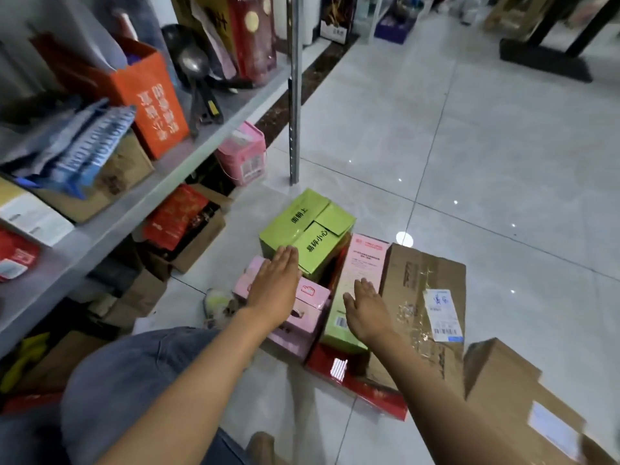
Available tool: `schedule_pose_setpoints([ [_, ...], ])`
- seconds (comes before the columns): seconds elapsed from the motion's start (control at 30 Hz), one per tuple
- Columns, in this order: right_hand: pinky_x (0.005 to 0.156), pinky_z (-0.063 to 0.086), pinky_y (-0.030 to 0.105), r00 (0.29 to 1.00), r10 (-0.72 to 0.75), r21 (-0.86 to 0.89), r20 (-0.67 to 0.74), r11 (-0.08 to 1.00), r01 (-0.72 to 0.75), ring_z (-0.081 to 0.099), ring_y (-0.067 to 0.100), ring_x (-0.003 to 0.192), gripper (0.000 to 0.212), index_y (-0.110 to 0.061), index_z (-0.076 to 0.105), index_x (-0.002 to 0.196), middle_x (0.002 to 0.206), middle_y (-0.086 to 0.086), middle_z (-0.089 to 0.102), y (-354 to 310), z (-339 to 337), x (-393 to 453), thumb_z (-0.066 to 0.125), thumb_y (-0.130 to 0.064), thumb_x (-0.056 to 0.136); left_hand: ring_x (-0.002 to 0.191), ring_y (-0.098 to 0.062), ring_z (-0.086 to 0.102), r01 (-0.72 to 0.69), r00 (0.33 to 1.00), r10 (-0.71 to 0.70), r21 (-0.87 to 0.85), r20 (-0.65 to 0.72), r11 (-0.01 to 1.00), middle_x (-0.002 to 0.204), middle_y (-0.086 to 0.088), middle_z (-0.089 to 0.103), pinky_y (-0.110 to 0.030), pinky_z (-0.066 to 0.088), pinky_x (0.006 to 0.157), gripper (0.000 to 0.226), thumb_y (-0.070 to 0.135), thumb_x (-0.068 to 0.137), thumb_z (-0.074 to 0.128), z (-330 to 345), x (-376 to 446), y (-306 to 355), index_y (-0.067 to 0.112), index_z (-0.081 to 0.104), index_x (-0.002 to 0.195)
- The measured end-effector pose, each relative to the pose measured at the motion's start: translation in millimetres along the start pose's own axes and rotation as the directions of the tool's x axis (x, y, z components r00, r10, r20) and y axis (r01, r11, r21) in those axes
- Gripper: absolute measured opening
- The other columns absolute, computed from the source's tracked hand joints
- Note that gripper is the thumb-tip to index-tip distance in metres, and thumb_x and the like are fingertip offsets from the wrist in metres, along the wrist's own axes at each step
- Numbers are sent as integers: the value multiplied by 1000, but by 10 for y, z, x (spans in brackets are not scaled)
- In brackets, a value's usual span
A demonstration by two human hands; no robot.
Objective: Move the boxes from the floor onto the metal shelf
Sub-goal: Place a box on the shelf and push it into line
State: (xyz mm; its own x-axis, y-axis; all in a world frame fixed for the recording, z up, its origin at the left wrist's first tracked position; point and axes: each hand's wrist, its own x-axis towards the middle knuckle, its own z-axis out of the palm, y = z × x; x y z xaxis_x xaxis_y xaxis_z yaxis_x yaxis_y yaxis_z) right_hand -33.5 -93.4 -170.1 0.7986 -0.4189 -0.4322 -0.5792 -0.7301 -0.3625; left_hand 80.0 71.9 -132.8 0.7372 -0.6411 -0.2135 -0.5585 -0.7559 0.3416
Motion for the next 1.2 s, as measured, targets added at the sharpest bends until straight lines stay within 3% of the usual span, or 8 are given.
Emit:
schedule_pose_setpoints([
  [0.13,120,10,30,992,109,76,58,991,-113,13,25,150,59,0,17,153,161,16,16,213,184,-89,28,-34,106,148,-16,-2,-20,990,21,-7,138,1000,161,-4,1,-35,6,121,51,21,105,20,473,38,198,9,3,153],
  [0.23,116,25,34,975,211,183,70,958,-221,30,30,142,56,1,28,149,154,19,33,311,291,-84,35,-31,104,148,-17,4,-1,982,17,-87,188,996,161,-6,8,-35,11,120,51,21,105,22,661,71,324,8,9,152],
  [0.3,107,39,37,957,283,262,67,920,-290,46,34,129,46,-2,42,139,142,19,49,348,354,-61,41,-29,100,146,-20,17,48,982,-4,-230,190,972,157,-8,23,-33,20,116,48,21,104,27,727,63,407,7,23,149],
  [0.47,90,51,40,910,401,406,106,818,-408,60,32,108,32,-2,52,123,125,17,61,365,465,-10,52,-16,94,121,-24,51,234,955,-98,-509,280,829,134,-9,55,-24,38,94,37,13,101,38,977,54,438,9,50,136],
  [0.57,83,49,32,886,445,479,128,755,-448,60,30,107,35,-1,52,125,122,12,62,365,472,31,56,-9,91,115,-21,55,277,934,-117,-479,337,833,131,-4,59,-29,45,96,37,16,99,39,1157,84,374,15,54,133],
  [0.93,84,55,37,804,559,574,206,596,-561,65,29,97,31,0,65,113,114,15,69,393,556,153,65,-3,82,118,-32,53,366,840,-145,-350,523,863,132,-16,54,-34,43,94,36,6,95,40,1427,201,394,7,47,130],
  [1.03,85,57,38,798,573,598,187,578,-555,66,28,98,32,-1,66,109,112,13,70,387,570,156,68,-1,77,111,-31,56,372,866,-162,-393,474,841,125,-15,60,-32,44,86,35,3,91,41,1362,251,399,7,56,122],
  [1.2,79,58,41,798,598,701,74,537,-468,66,23,89,38,-10,64,104,106,9,69,375,507,86,69,-20,68,99,-27,59,415,894,-215,-542,394,731,113,-11,66,-30,44,77,28,7,90,44,1251,304,353,8,66,107],
])
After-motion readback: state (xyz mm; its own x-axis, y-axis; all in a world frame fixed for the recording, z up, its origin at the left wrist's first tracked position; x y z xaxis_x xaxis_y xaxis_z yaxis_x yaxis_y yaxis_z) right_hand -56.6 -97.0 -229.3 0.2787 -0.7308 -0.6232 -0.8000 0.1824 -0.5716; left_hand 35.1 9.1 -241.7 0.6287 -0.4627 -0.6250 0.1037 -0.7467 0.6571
